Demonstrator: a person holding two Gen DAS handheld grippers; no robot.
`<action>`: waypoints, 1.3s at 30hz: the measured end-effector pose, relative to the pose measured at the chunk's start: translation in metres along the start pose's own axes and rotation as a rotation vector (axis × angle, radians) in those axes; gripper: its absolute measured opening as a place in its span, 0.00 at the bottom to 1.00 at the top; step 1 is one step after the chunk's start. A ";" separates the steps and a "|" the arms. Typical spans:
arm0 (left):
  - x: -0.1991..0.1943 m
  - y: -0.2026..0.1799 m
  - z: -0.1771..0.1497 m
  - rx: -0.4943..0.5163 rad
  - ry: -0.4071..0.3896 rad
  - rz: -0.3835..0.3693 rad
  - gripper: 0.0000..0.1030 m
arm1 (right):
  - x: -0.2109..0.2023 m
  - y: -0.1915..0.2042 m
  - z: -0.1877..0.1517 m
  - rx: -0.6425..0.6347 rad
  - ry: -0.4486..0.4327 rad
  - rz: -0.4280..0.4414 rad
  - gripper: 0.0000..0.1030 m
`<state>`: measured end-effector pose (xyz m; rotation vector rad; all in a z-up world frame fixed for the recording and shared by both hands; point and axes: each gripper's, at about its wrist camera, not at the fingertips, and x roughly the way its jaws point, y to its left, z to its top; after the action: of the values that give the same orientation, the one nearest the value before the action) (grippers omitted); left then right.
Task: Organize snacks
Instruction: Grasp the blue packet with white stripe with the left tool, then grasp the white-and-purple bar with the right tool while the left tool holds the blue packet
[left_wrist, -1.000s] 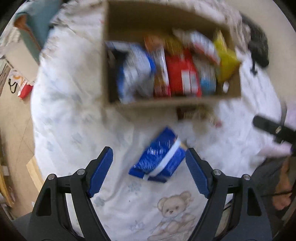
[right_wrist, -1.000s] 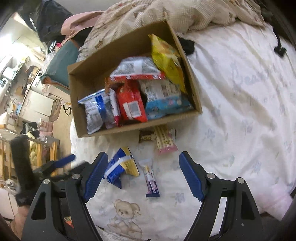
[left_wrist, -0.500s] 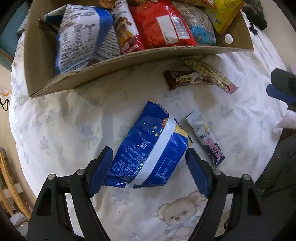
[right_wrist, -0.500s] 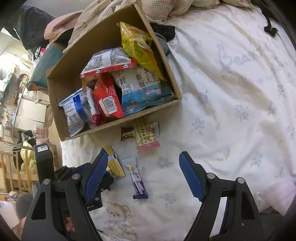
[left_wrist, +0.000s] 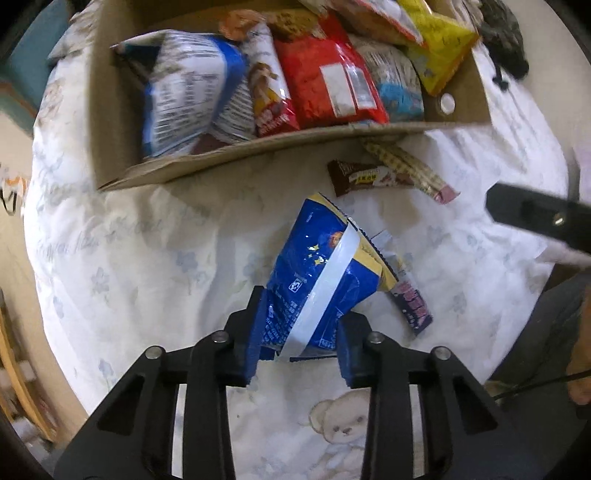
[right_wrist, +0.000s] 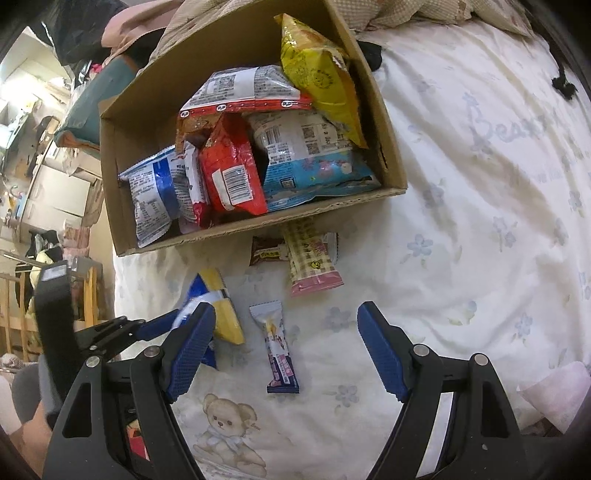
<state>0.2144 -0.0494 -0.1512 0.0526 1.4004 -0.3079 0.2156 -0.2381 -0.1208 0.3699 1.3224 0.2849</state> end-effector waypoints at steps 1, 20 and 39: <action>-0.004 0.002 -0.001 -0.010 -0.007 -0.007 0.26 | 0.000 0.000 0.000 -0.002 -0.002 0.000 0.79; -0.060 0.036 -0.048 -0.206 -0.144 -0.049 0.15 | 0.073 0.044 -0.041 -0.246 0.158 -0.181 0.75; -0.061 0.041 -0.051 -0.223 -0.158 -0.042 0.15 | 0.070 0.044 -0.065 -0.264 0.113 -0.221 0.19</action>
<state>0.1665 0.0118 -0.1066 -0.1820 1.2724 -0.1850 0.1686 -0.1633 -0.1770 -0.0160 1.4023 0.2934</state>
